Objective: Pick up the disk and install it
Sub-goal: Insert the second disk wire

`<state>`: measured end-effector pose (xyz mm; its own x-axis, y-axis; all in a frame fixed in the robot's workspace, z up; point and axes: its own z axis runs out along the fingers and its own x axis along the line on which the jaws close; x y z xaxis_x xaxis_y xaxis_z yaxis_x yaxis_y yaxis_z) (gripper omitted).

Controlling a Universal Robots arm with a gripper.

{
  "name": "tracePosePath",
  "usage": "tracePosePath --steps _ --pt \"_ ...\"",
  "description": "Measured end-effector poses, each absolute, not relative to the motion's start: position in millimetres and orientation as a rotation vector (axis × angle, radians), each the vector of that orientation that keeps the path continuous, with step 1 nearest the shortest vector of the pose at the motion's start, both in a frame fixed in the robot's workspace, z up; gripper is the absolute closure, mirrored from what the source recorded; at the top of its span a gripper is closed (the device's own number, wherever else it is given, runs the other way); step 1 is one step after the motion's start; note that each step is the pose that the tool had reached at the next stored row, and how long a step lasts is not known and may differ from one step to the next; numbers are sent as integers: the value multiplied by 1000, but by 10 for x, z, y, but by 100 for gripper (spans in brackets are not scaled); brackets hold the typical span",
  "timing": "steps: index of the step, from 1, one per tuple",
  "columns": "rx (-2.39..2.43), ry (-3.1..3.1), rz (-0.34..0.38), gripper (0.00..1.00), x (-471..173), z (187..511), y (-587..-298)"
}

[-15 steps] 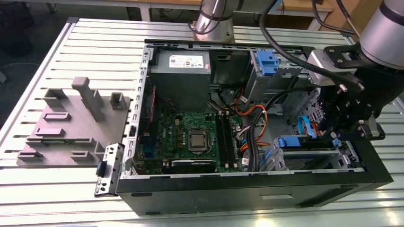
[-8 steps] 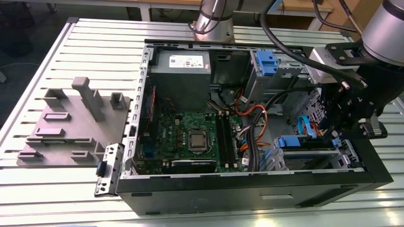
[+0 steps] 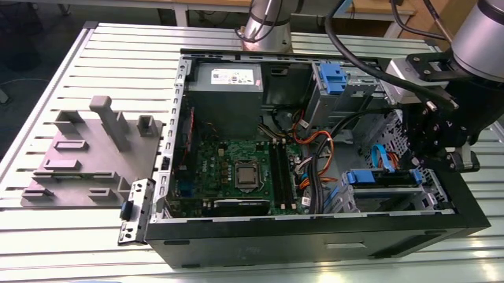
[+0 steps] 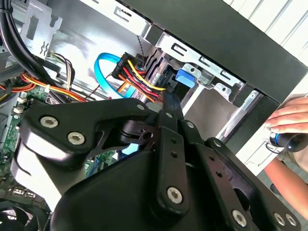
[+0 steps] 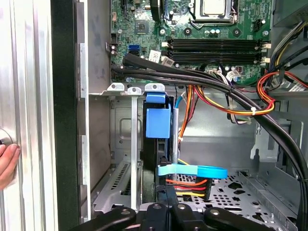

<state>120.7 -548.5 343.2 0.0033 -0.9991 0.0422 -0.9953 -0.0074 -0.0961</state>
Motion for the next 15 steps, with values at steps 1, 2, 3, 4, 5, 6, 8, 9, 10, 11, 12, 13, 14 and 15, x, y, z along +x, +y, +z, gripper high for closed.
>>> tracePosePath --steps 1,2,3,4,5,6,8,9,10,11,12,13,14,15 --pt "-2197 2186 -152 89 1207 3433 -5485" --pt "-2198 2186 -152 89 1207 3434 -5485" --pt "-2197 2186 -152 89 1207 3434 -5485" --pt "-2197 2186 -152 89 1207 3434 -5485" --pt "-2198 2186 -152 89 1207 3435 -5485" --pt "-2197 2186 -152 89 1207 3436 -5485" --pt "-2200 2188 -145 89 1209 3438 -5486" --pt "-2204 2192 -127 89 1214 3437 -5486" --pt "-2210 2198 -103 89 1222 3436 -5487" --pt "-2217 2205 -79 89 1232 3436 -5487" --pt "-2223 2210 -60 89 1241 3436 -5488" --pt "-2227 2214 -45 89 1249 3436 -5488" --pt "-2230 2217 -36 89 1256 3435 -5489" --pt "-2231 2218 -31 89 1260 3436 -5490"
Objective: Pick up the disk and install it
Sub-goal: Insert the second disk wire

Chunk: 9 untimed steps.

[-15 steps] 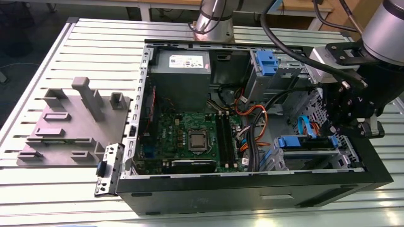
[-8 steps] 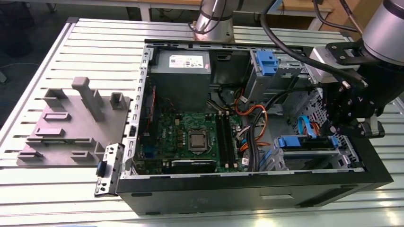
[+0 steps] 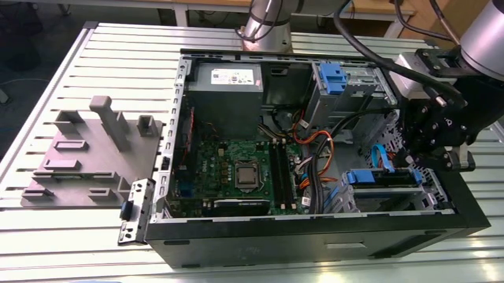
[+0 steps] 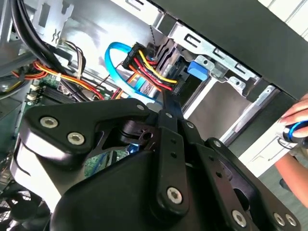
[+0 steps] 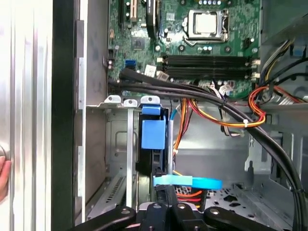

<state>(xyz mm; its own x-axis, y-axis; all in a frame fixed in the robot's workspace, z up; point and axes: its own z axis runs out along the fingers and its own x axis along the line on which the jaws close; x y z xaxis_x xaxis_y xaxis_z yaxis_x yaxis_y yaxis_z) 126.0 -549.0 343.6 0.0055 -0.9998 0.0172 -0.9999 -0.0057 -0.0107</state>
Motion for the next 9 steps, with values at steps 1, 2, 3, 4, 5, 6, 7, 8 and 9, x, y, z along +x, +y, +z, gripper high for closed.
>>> tracePosePath --steps 1,2,3,4,5,6,7,8,9 --pt "2224 -2212 25 89 1264 3436 -5494" --pt "2226 -2214 18 89 1266 3435 -5500" --pt "2228 -2216 9 89 1270 3435 -5506" --pt "2231 -2219 -1 89 1273 3435 -5512" --pt "2233 -2221 -10 89 1275 3435 -5518" --pt "2236 -2225 -20 89 1276 3436 -5526" --pt "2239 -2227 -29 89 1277 3436 -5533" --pt "2241 -2229 -35 89 1279 3436 -5538" --pt "2240 -2229 -37 89 1286 3436 -5540"
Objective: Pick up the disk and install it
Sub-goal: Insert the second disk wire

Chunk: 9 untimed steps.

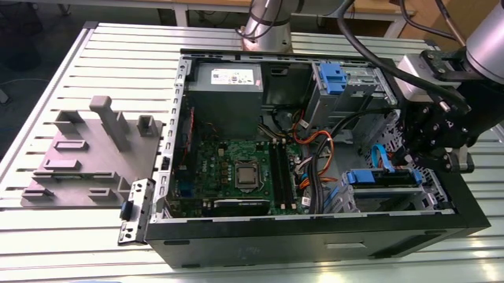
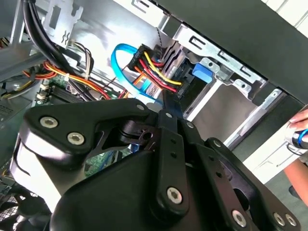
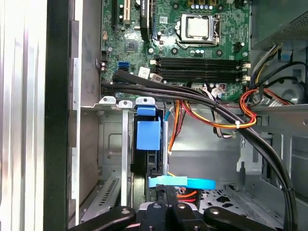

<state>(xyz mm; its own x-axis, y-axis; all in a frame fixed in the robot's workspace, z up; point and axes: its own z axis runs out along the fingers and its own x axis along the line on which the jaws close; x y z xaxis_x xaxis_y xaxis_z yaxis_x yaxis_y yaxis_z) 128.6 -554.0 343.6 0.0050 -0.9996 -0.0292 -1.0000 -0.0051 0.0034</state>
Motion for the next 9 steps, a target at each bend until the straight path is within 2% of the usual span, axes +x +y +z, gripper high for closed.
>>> tracePosePath --steps 9 --pt "-2206 2210 41 89 1341 3431 -5598"
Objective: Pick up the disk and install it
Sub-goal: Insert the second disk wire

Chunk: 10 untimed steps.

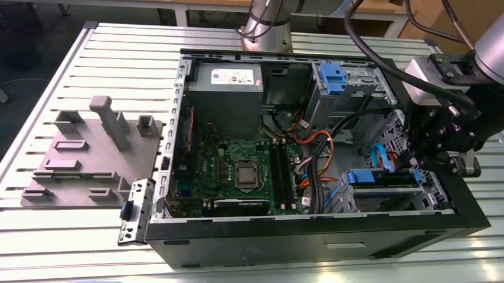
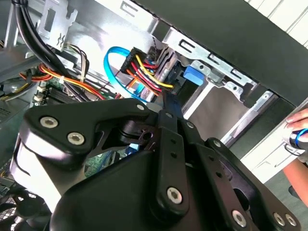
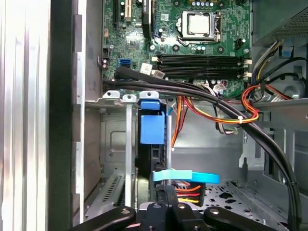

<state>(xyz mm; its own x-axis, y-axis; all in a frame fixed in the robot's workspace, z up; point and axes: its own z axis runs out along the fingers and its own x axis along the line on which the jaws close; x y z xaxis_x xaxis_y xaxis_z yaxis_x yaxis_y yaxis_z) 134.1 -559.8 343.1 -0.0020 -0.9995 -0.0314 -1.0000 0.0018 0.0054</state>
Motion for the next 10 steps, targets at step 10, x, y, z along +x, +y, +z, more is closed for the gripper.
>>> tracePosePath --steps 10 --pt "-2206 2210 43 89 1408 3383 -5603"
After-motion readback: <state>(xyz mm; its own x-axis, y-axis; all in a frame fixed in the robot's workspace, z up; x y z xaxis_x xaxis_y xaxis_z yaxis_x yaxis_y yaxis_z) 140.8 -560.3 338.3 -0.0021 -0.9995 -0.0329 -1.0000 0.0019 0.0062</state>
